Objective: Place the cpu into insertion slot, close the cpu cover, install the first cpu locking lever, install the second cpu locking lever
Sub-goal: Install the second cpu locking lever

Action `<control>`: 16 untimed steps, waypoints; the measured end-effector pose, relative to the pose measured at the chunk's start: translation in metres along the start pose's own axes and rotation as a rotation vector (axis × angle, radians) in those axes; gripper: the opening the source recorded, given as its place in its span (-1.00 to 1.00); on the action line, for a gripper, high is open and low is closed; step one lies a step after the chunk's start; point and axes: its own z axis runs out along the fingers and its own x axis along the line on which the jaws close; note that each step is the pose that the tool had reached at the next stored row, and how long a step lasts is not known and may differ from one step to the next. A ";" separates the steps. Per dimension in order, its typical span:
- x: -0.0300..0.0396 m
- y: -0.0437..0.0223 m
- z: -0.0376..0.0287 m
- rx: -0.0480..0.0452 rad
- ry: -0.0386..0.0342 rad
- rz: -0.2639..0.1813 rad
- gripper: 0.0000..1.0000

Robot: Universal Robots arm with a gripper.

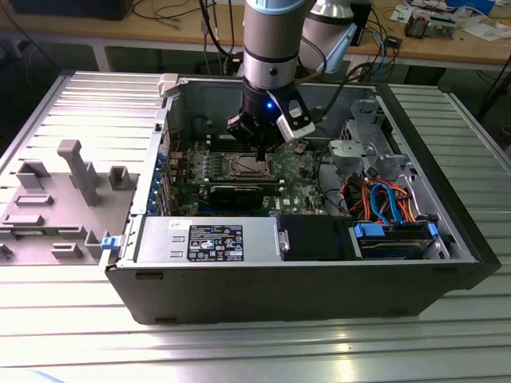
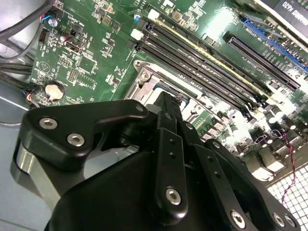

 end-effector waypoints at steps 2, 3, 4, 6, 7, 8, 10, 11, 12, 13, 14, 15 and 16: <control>0.0000 -0.0003 0.0000 0.0000 0.0000 0.000 -0.79; 0.0000 -0.0014 -0.0001 0.0002 0.0001 0.000 -0.79; 0.0001 -0.0028 0.0000 -0.0001 0.0000 0.000 -0.79; 0.0006 -0.0048 0.0006 -0.0003 -0.0001 0.000 -0.79; 0.0011 -0.0052 0.0011 -0.0011 -0.0002 0.000 -0.79; 0.0019 -0.0052 0.0015 -0.0023 -0.0003 0.000 -0.79; 0.0052 -0.0054 0.0020 -0.0039 -0.0001 0.000 -0.79; 0.0063 -0.0054 0.0021 -0.0042 -0.0001 0.000 -0.79; 0.0070 -0.0054 0.0021 -0.0043 -0.0001 0.000 -0.79; 0.0071 -0.0054 0.0021 -0.0043 0.0000 0.000 -0.79; 0.0071 -0.0054 0.0021 -0.0043 0.0000 0.000 -0.79; 0.0072 -0.0054 0.0022 -0.0043 0.0000 0.000 -0.79; 0.0073 -0.0054 0.0022 -0.0044 0.0000 0.000 -0.79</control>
